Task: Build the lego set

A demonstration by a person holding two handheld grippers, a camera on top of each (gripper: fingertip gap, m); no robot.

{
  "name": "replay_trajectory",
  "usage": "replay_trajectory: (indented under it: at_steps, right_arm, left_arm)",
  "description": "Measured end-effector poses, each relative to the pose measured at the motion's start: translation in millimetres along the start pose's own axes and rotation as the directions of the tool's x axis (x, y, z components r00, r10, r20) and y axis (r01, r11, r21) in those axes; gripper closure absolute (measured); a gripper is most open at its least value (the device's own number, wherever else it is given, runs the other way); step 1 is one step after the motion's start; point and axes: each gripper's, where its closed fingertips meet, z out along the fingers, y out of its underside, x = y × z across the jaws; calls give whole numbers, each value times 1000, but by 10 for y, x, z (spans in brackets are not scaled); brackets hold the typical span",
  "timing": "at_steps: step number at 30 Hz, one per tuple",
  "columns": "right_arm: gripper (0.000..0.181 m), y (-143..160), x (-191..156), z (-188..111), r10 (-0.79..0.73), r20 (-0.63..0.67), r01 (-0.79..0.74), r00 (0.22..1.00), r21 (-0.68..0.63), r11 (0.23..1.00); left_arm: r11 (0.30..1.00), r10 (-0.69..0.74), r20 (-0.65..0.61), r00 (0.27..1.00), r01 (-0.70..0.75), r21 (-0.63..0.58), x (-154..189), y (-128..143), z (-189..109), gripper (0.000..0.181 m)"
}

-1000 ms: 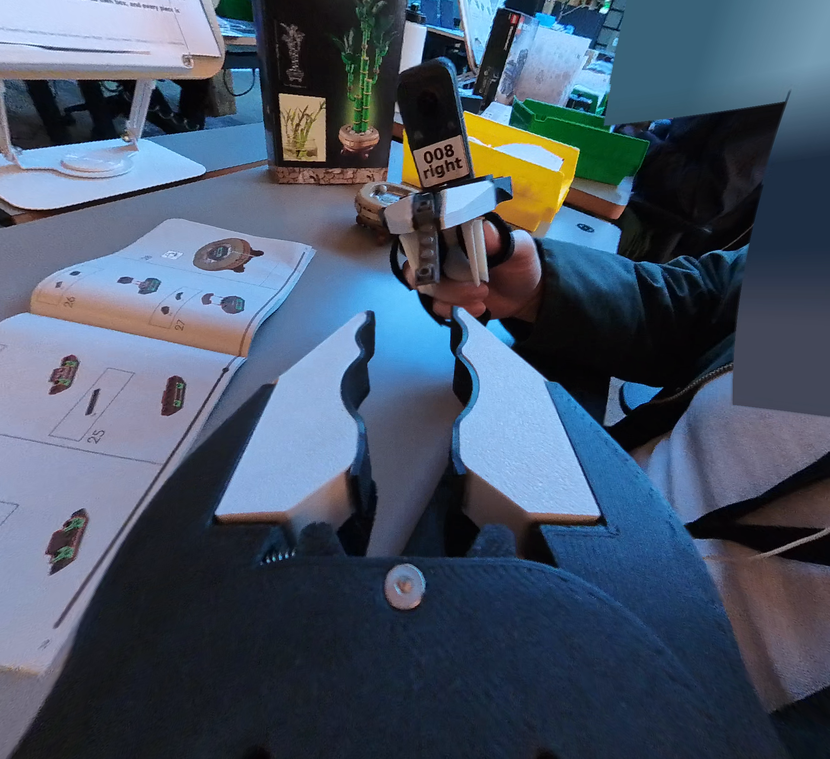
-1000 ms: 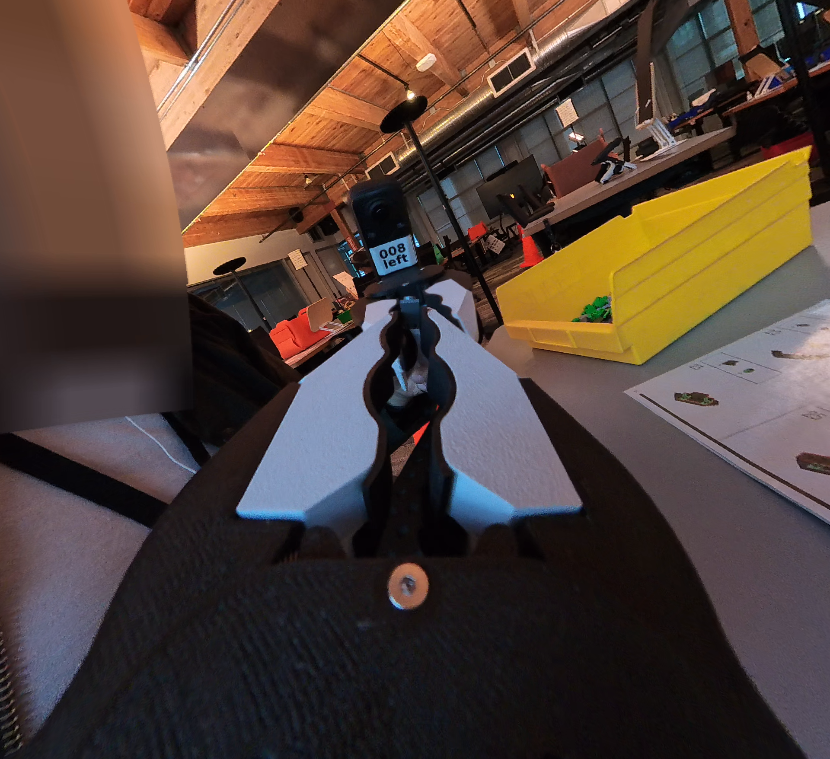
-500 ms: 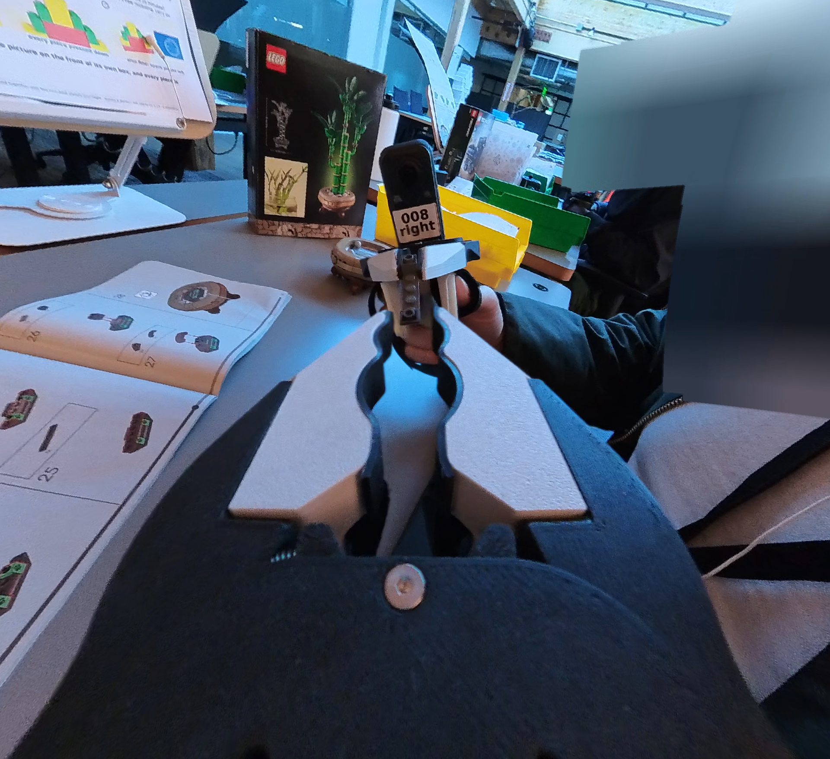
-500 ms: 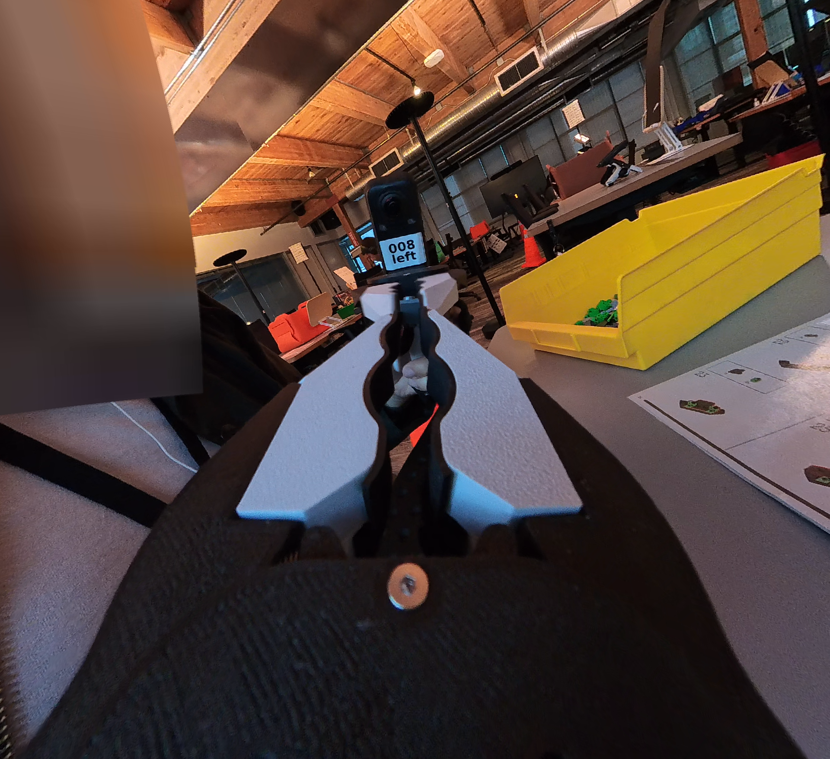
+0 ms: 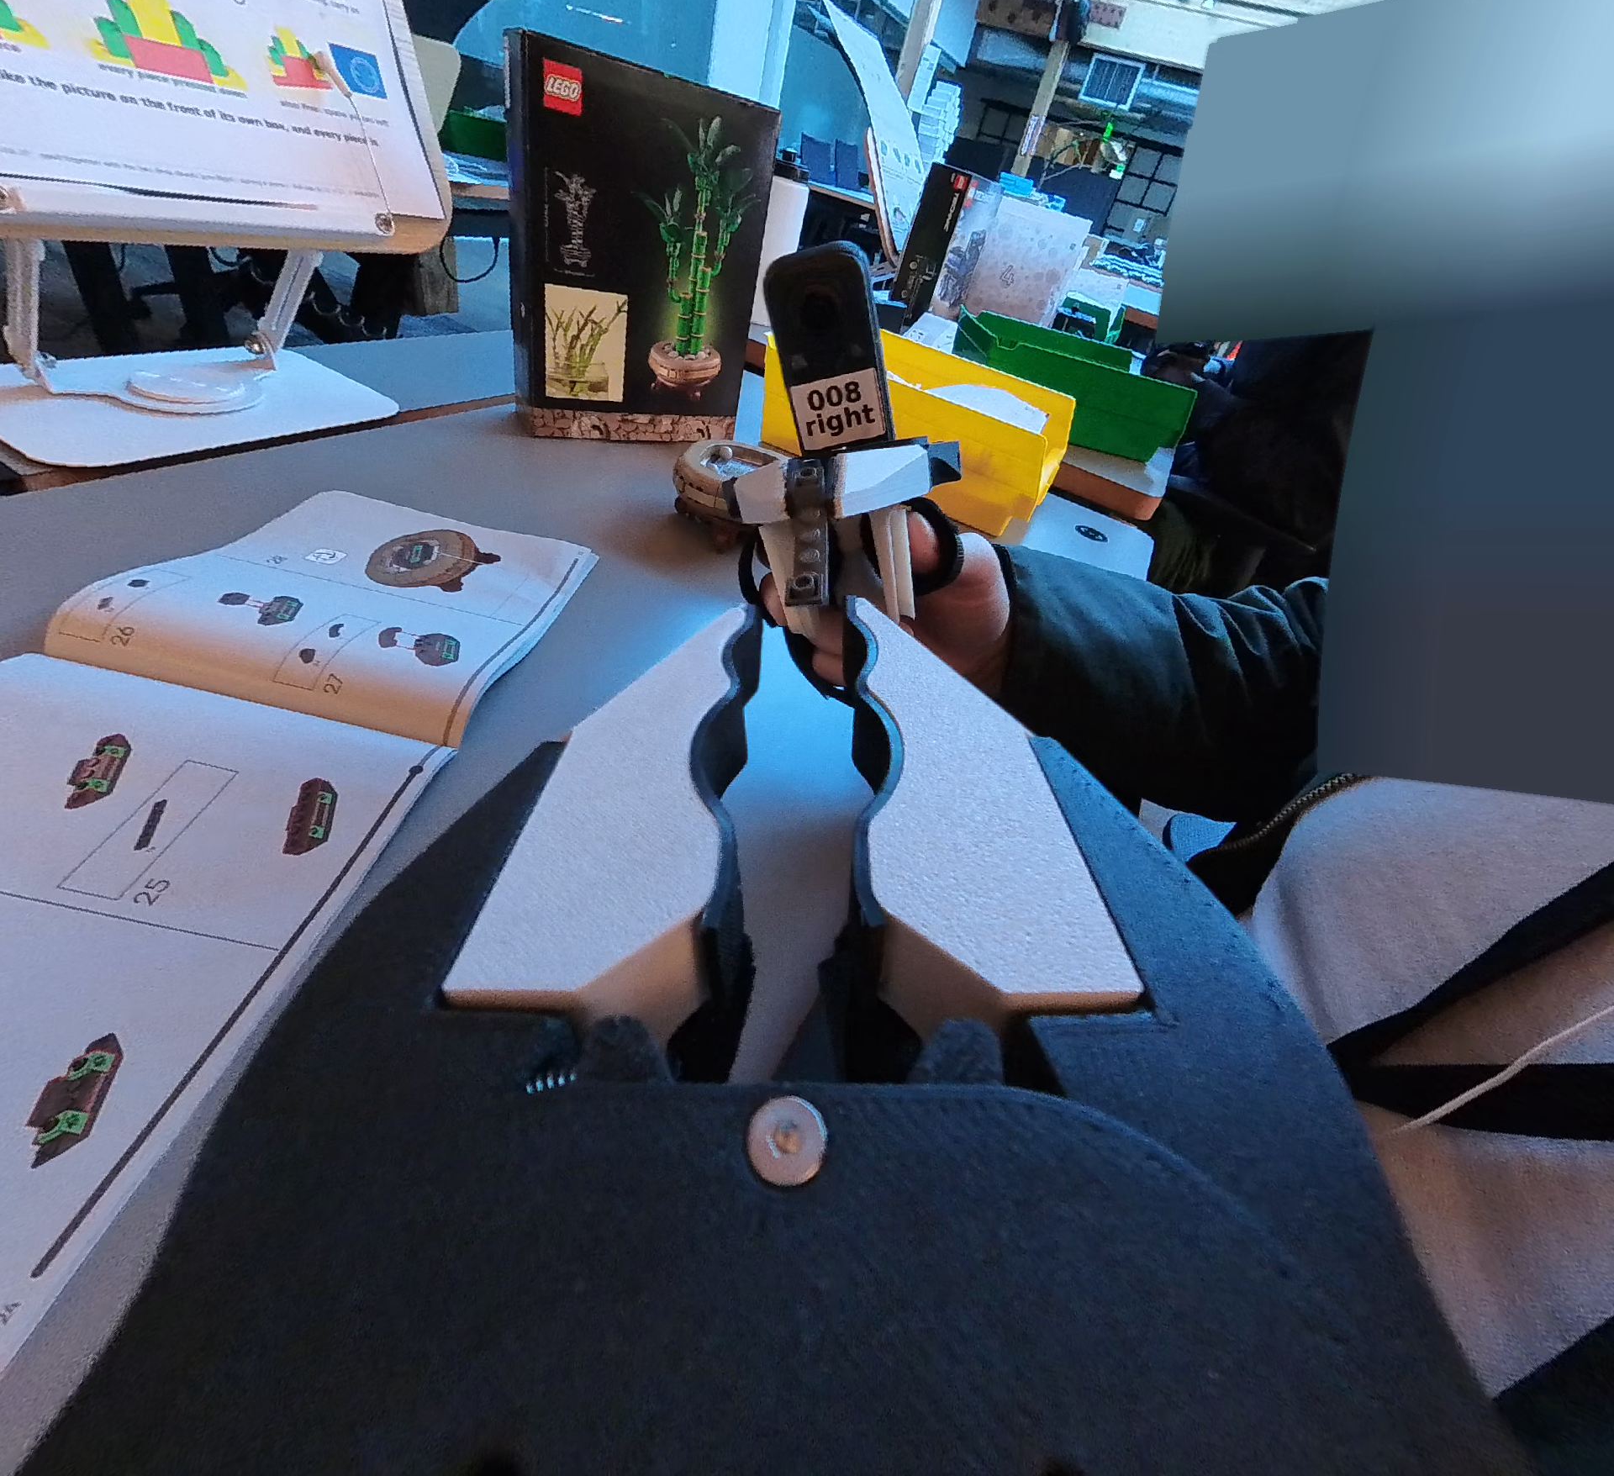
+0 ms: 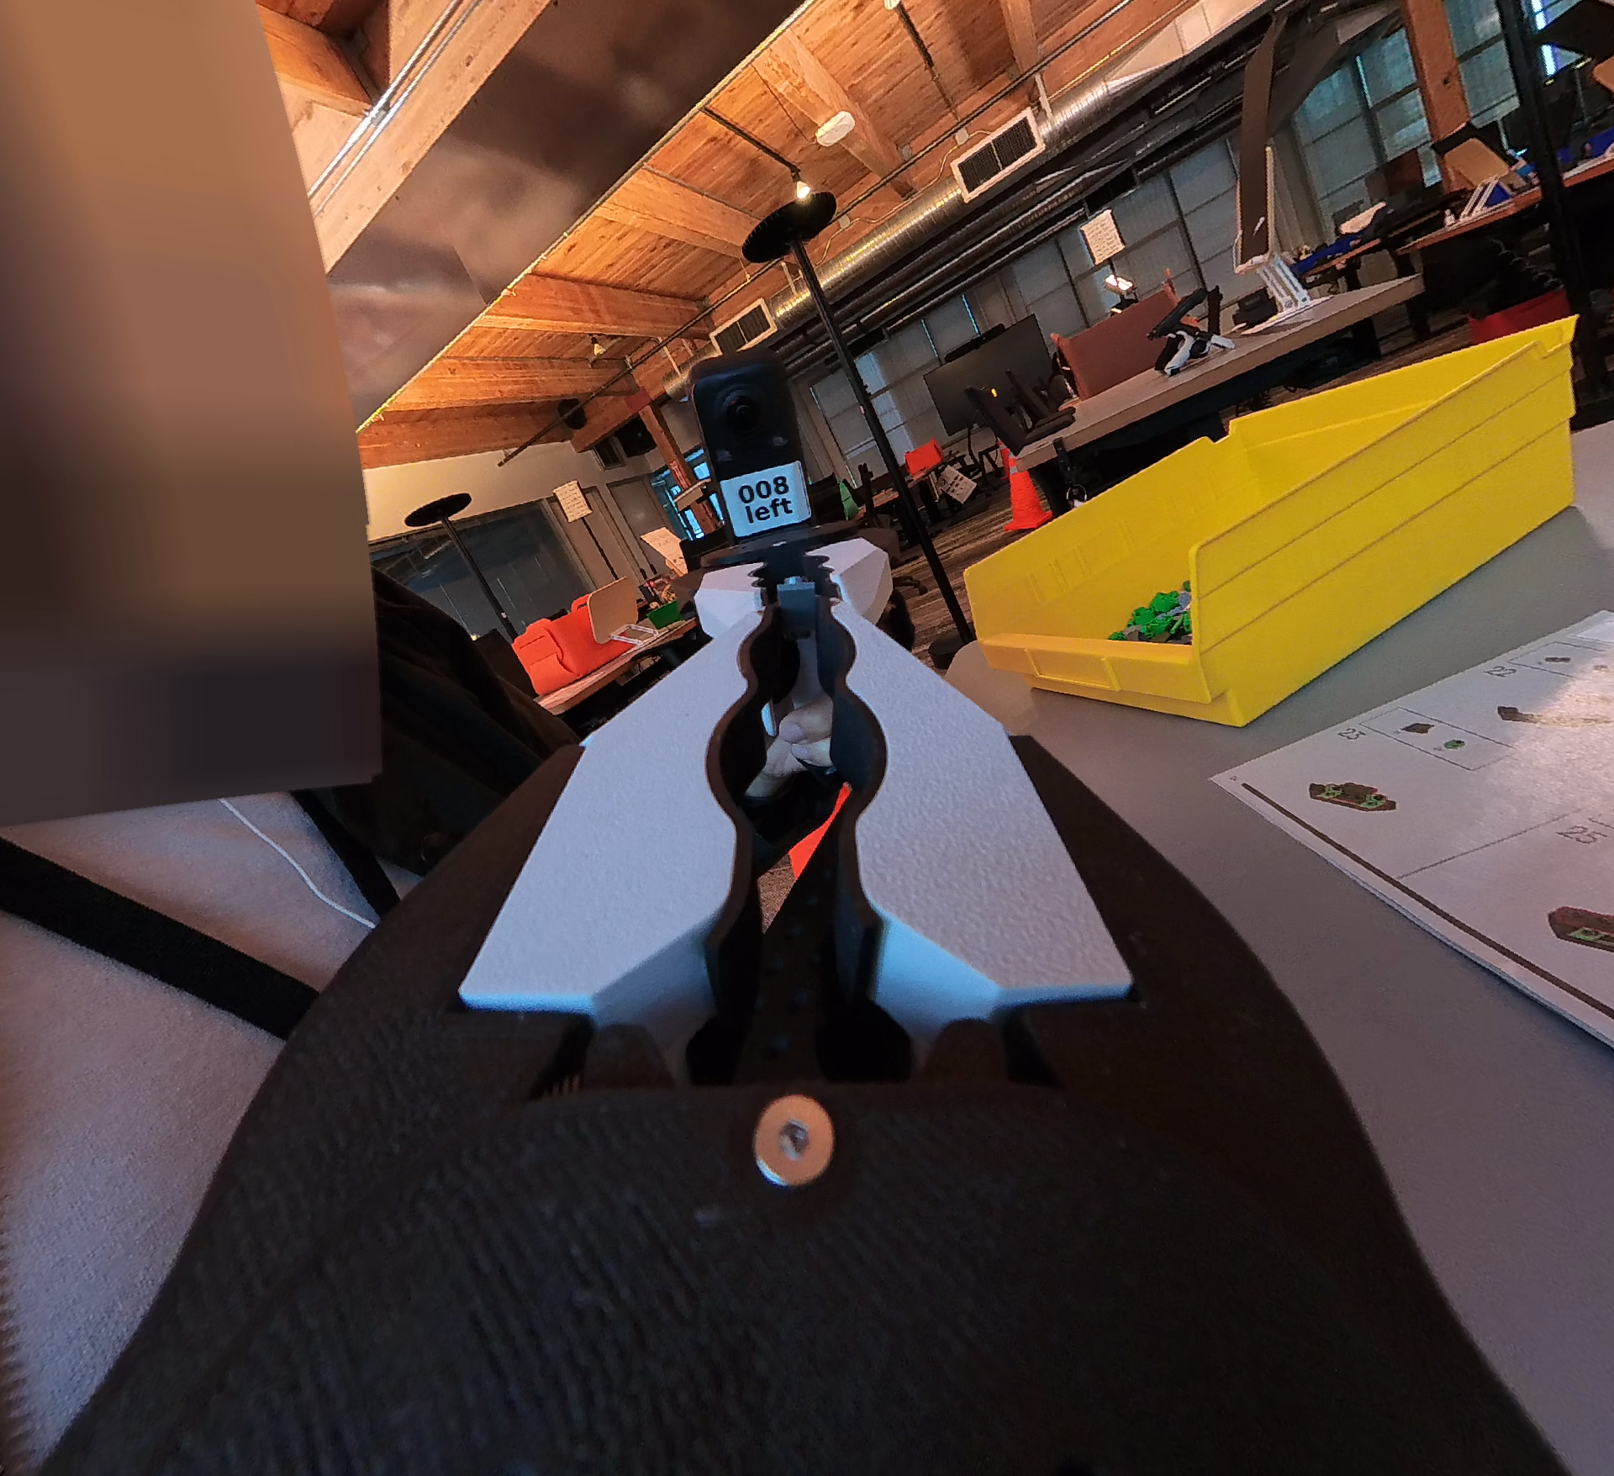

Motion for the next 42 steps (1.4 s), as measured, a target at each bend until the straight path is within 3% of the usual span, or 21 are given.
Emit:
replay_trajectory:
  at_steps: [26, 33, 35, 37, 39, 41, 42]
  right_arm:
    - [176, 45, 82, 6, 40, -27, -41, 999, -16, 999]
    - [168, -3, 245, -51, 62, -101, -59, 993, 34, 998]
    - [168, -17, 353, -108, 82, -158, -75, 984, 49, 996]
    - [170, -32, 448, -173, 121, -198, -108, 973, 75, 991]
    - [172, -56, 528, -240, 180, -222, -158, 958, 115, 981]
    - [174, -117, 542, -287, 231, -201, -199, 952, 168, 965]
    - [174, -137, 552, -305, 251, -193, -215, 949, 186, 959]
  left_arm:
    - [993, -120, -28, 992, 120, 10, -62, 4, -6, 175]
    - [983, -182, 18, 983, 181, 26, -219, -5, -128, 175]
    - [985, -172, 135, 976, 172, 15, -442, 32, -294, 175]
    - [991, -118, 400, 909, 132, -6, -910, 73, -676, 175]
    - [991, -40, 672, 739, 114, -66, -1400, 133, -1235, 175]
    - [972, -1, 803, 596, 191, -140, -1693, 269, -1675, 175]
    - [952, 0, 829, 560, 255, -172, -1779, 370, -1808, 175]
